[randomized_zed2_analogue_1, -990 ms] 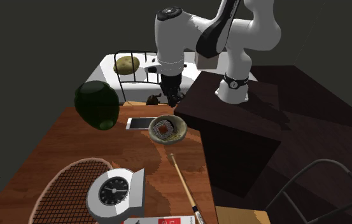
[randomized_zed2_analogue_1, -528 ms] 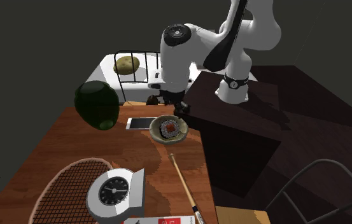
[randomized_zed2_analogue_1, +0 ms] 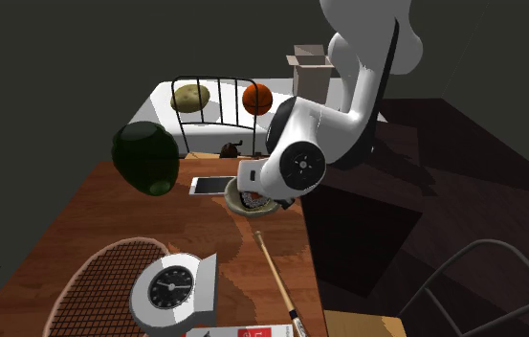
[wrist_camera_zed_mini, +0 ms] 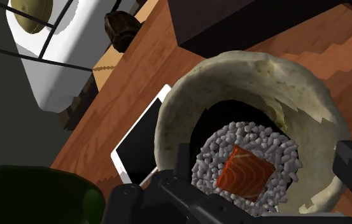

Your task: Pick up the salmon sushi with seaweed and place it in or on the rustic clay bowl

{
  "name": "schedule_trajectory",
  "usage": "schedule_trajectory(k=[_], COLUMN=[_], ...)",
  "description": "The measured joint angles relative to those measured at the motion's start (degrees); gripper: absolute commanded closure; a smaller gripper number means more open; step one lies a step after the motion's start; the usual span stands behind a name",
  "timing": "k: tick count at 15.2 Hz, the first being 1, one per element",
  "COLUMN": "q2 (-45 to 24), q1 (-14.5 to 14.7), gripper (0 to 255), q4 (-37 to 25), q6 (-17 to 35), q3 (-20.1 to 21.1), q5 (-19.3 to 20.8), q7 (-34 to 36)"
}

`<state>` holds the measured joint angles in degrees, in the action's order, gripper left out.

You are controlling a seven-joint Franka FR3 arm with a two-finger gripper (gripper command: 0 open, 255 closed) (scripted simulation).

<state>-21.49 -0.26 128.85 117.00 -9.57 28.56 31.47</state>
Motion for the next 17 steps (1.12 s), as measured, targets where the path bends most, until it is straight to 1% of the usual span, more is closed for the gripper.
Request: schedule_trajectory(k=[5, 10, 11, 17], q2=[-1.7, -1.9, -1.9, -1.8], q1=[-0.6, -0.7, -0.7, -0.7], gripper=[0, 0, 255, 255], q4=[1.4, 1.5, 1.5, 1.6], q6=[3.0, 3.3, 3.3, 3.2], q3=[-0.7, -0.8, -0.8, -0.8], q5=[1.3, 1.4, 1.4, 1.5], q7=[0.9, 0.9, 0.9, 0.9])
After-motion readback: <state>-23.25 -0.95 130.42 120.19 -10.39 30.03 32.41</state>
